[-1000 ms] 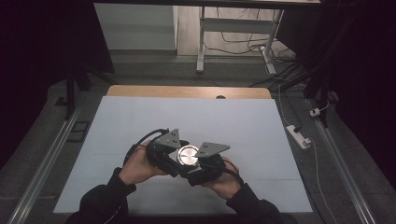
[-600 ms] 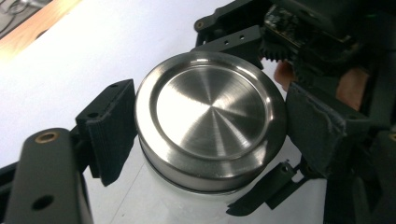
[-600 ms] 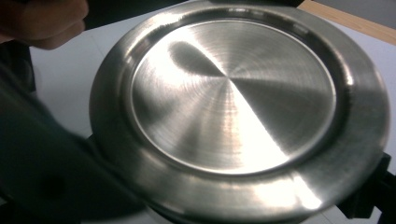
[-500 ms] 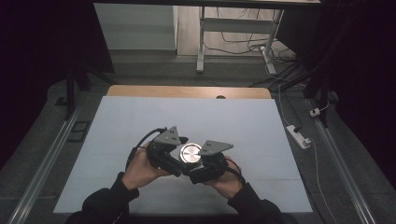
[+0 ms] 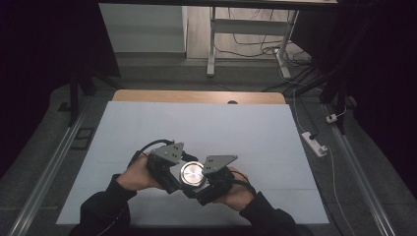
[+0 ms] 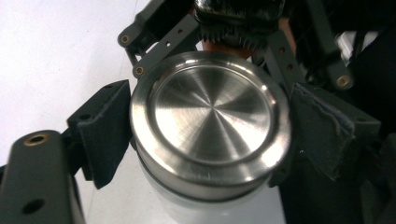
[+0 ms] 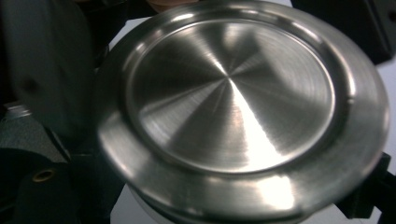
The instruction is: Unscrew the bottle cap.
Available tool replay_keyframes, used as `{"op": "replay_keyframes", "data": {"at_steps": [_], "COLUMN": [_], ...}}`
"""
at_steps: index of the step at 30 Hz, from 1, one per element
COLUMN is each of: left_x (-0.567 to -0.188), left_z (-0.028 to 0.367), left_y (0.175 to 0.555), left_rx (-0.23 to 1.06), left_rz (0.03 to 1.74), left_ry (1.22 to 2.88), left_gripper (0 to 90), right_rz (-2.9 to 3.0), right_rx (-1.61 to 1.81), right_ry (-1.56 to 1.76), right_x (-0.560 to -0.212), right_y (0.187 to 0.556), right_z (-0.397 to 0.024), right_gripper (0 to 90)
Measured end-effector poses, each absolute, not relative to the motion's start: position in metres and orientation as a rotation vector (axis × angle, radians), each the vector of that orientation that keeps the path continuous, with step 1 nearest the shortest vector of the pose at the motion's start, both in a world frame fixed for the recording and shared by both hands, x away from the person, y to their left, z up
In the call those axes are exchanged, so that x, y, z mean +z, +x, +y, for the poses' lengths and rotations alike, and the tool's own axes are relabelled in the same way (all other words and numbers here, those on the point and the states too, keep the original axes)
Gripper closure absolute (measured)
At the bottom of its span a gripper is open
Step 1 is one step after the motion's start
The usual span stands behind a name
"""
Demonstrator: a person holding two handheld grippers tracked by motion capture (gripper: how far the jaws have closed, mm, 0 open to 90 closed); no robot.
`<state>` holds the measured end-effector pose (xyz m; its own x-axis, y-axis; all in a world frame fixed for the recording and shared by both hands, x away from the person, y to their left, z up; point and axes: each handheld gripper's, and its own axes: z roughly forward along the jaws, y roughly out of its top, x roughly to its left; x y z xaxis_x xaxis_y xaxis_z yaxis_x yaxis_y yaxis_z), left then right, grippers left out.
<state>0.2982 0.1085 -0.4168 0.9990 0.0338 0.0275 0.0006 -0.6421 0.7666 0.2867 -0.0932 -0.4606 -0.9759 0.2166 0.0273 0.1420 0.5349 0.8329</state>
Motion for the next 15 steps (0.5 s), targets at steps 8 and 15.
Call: {"op": "replay_keyframes", "data": {"at_steps": [8, 15], "left_x": [-0.414, -0.415], "left_z": [0.097, 0.073], "left_y": [0.294, 0.284], "left_rx": [0.184, 0.366], "left_rz": [0.229, 0.449], "left_ry": [2.241, 2.237], "left_gripper": [19.0, 18.9], "right_rz": [2.608, 2.525], "right_rx": [1.423, 1.36], "right_ry": [0.442, 0.6], "right_x": [-0.457, -0.46], "right_y": [0.292, 0.298], "right_z": [-0.099, -0.104], "right_gripper": [14.4, 14.3]}}
